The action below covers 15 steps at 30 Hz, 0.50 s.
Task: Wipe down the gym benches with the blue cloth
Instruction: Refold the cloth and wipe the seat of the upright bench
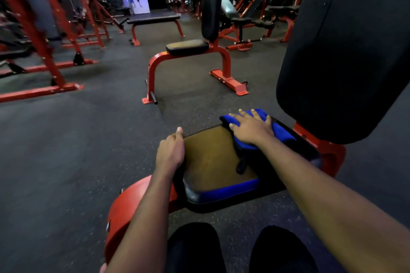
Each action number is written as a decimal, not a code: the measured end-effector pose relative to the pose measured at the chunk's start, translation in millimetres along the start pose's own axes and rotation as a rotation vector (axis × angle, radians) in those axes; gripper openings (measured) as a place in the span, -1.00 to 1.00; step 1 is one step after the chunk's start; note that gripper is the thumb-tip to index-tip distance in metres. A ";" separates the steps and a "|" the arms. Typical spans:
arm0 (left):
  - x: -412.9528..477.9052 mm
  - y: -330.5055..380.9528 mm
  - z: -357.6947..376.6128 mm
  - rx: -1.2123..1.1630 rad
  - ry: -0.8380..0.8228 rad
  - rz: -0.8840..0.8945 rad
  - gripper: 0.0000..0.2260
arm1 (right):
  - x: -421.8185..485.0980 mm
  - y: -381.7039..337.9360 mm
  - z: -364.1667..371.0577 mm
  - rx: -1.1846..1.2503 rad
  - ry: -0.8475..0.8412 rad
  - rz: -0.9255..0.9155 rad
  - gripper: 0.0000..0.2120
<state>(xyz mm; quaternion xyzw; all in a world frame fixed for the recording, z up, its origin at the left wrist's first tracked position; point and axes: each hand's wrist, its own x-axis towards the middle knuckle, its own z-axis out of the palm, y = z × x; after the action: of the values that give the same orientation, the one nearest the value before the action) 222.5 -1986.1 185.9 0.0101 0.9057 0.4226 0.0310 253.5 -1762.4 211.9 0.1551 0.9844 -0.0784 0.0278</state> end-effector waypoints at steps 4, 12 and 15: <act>2.4 -1.8 1.8 0.014 -0.006 0.021 -0.46 | -21.8 5.0 5.5 0.014 0.008 -0.258 -0.51; 3.0 -0.4 0.0 -0.006 0.009 0.001 -0.45 | 16.6 -3.5 0.3 -0.005 0.019 -0.004 -0.50; 2.7 0.3 0.4 -0.010 0.015 0.010 -0.46 | -8.2 -21.7 13.0 0.001 0.025 -0.229 -0.51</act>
<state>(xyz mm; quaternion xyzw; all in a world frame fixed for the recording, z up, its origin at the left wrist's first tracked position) 219.8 -1985.5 185.8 0.0115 0.9037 0.4275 0.0218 254.9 -1787.4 202.9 0.0426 0.9959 -0.0797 0.0064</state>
